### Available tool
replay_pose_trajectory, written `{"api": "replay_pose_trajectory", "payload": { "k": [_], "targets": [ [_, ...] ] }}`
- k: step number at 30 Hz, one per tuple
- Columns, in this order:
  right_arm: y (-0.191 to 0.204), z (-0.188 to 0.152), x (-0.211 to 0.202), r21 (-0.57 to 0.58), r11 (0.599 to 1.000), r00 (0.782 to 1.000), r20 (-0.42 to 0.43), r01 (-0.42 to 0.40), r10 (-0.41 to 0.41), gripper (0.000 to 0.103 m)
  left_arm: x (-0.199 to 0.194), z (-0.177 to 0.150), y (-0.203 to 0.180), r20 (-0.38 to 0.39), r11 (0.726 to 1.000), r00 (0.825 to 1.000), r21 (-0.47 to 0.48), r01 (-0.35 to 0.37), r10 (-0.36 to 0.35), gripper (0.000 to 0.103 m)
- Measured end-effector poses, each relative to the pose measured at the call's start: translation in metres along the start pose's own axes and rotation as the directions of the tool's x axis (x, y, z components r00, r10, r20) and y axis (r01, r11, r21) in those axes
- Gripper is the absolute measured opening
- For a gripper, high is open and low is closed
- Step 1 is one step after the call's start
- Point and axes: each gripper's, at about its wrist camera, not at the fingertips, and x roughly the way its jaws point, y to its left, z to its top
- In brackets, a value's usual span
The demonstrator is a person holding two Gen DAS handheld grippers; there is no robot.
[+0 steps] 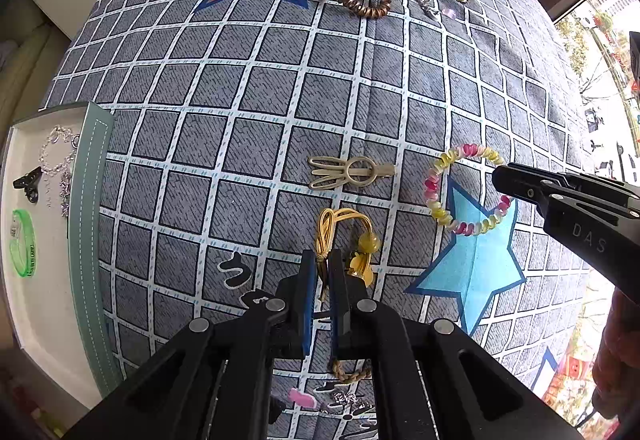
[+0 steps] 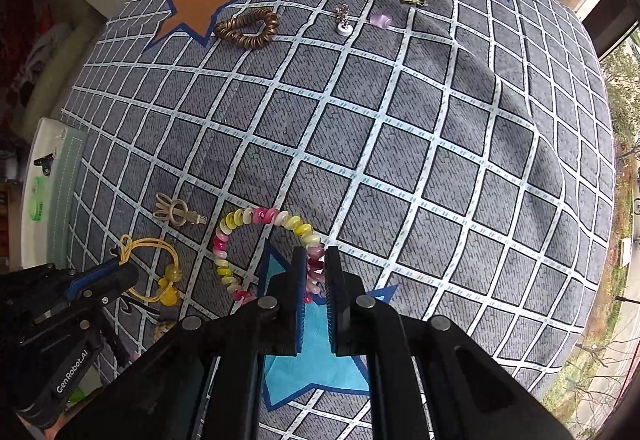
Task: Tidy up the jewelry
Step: 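Grasp the pink-and-yellow beaded bracelet with the right tool while the left tool grasps the yellow cord bracelet, then carry both bracelets into the white tray while both tools open to release them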
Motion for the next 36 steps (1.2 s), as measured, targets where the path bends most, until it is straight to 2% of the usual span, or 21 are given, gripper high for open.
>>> {"api": "replay_pose_trajectory", "payload": {
  "k": [10, 16, 20, 27, 36],
  "targets": [
    [0.006, -0.037, -0.032, 0.028, 0.999, 0.999, 0.015, -0.041, 0.040, 0.009, -0.051, -0.011, 0.032, 0.042, 0.999, 0.999, 0.041, 0.009, -0.010, 0.013],
    [0.010, -0.040, -0.052, 0.036, 0.998, 0.998, 0.036, -0.048, 0.046, 0.009, -0.086, -0.023, 0.050, 0.093, 0.999, 0.995, 0.049, 0.019, -0.023, 0.013],
    [0.020, -0.044, -0.064, 0.043, 0.998, 0.998, 0.048, -0.046, 0.044, 0.009, -0.091, -0.027, 0.082, 0.109, 0.998, 0.993, 0.049, 0.028, -0.034, 0.013],
    [0.055, -0.040, -0.081, 0.059, 0.997, 0.997, 0.068, -0.048, 0.044, 0.009, -0.107, -0.024, 0.119, 0.126, 0.995, 0.990, 0.082, 0.049, -0.059, 0.013],
    [0.123, -0.027, -0.086, 0.057, 0.997, 0.995, 0.084, -0.061, 0.056, 0.009, -0.116, -0.022, 0.189, 0.131, 0.994, 0.988, 0.086, 0.068, -0.079, 0.013]
  ]
}}
